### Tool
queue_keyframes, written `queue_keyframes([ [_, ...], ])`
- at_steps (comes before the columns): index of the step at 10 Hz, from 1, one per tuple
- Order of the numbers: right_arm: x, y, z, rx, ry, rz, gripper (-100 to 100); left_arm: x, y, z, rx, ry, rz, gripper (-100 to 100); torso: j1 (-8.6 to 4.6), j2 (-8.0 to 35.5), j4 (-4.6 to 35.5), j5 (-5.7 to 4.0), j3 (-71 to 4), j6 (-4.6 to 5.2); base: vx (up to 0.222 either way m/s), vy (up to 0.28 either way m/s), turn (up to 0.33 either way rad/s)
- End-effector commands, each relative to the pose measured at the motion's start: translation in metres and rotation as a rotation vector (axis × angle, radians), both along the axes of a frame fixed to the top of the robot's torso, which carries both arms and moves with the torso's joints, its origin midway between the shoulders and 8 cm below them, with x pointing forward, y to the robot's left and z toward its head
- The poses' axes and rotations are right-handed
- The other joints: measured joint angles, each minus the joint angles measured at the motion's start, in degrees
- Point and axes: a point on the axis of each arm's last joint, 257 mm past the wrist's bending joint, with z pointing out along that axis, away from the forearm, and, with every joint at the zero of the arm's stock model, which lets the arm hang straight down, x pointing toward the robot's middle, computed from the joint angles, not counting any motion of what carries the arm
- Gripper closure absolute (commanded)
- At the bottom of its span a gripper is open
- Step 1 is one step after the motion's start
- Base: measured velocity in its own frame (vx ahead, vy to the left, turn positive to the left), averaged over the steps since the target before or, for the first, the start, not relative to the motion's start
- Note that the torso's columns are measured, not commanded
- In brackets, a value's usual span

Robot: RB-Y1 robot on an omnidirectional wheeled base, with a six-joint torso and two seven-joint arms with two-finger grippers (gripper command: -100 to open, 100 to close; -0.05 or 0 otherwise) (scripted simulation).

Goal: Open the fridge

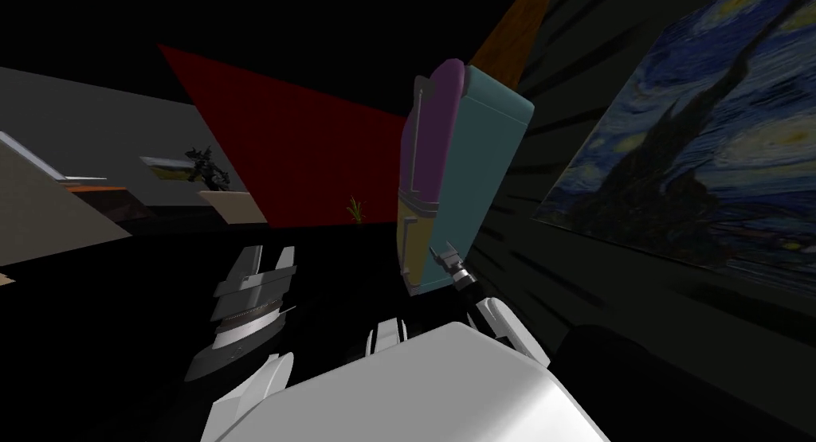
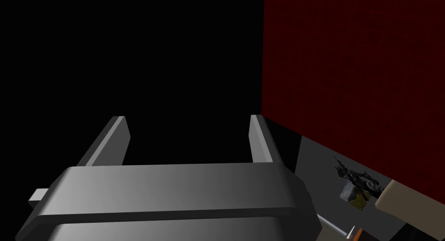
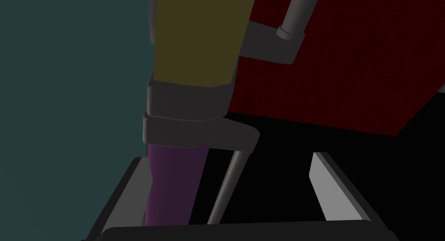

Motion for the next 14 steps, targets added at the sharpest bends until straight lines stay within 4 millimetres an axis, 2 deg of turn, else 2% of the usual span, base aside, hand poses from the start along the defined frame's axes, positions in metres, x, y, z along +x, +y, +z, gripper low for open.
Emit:
queue_keyframes([
  [1, 0.002, -0.016, -0.008, -0.128, 0.019, -0.058, -100, 0.0, 0.0, 0.0, 0.0, 0.0, 0.0, 0, -0.06, 0.1, 0.0, -0.01, 0.0, 0.01, 0.099, 0.04, 0.093],
  [2, 0.002, -0.016, -0.009, -0.155, 0.019, -0.061, -100, 0.0, 0.0, 0.0, 0.0, 0.0, 0.0, 0, -0.08, 0.0, 0.0, -0.02, 0.0, 0.0, 0.091, 0.043, 0.047],
  [5, 0.003, -0.037, -0.016, -0.314, 0.041, -0.13, -100, 0.0, 0.0, 0.0, 0.0, 0.0, 0.0, 0, -0.02, 0.1, 0.0, 0.01, 0.0, 0.01, 0.081, 0.055, 0.063],
  [6, 0.003, -0.037, -0.016, -0.337, 0.041, -0.133, -100, 0.0, 0.0, 0.0, 0.0, 0.0, 0.0, 0, -0.07, 0.0, 0.0, -0.02, 0.0, 0.0, 0.072, 0.04, 0.045],
  [7, 0.003, -0.048, -0.019, -0.407, 0.05, -0.164, -100, 0.0, 0.0, 0.0, 0.0, 0.0, 0.0, 0, -0.07, 0.0, 0.0, -0.02, 0.0, 0.01, 0.101, 0.063, 0.084],
  [8, 0.003, -0.048, -0.019, -0.428, 0.05, -0.167, -100, 0.0, 0.0, 0.0, 0.0, 0.0, 0.0, 0, 0.03, -0.1, 0.0, 0.01, 0.0, 0.0, 0.085, 0.048, 0.038],
  [9, 0.003, -0.059, -0.021, -0.497, 0.058, -0.197, -100, 0.0, 0.0, 0.0, 0.0, 0.0, 0.0, 0, -0.02, 0.0, 0.0, 0.0, 0.0, 0.01, 0.084, 0.042, 0.07],
  [10, 0.003, -0.059, -0.021, -0.517, 0.057, -0.199, -100, 0.0, 0.0, 0.0, 0.0, 0.0, 0.0, 0, -0.05, 0.0, 0.0, -0.01, 0.0, 0.0, 0.072, 0.036, 0.044],
  [13, 0.002, -0.079, -0.021, -0.672, 0.068, -0.259, -100, 0.0, 0.0, 0.0, 0.0, 0.0, 0.0, 0, -0.04, 0.0, 0.0, 0.0, 0.0, 0.01, 0.085, 0.045, 0.061],
  [14, 0.002, -0.079, -0.021, -0.688, 0.067, -0.26, -100, 0.0, 0.0, 0.0, 0.0, 0.0, 0.0, 0, -0.03, 0.0, 0.0, -0.01, 0.0, 0.0, 0.073, 0.035, 0.036],
])
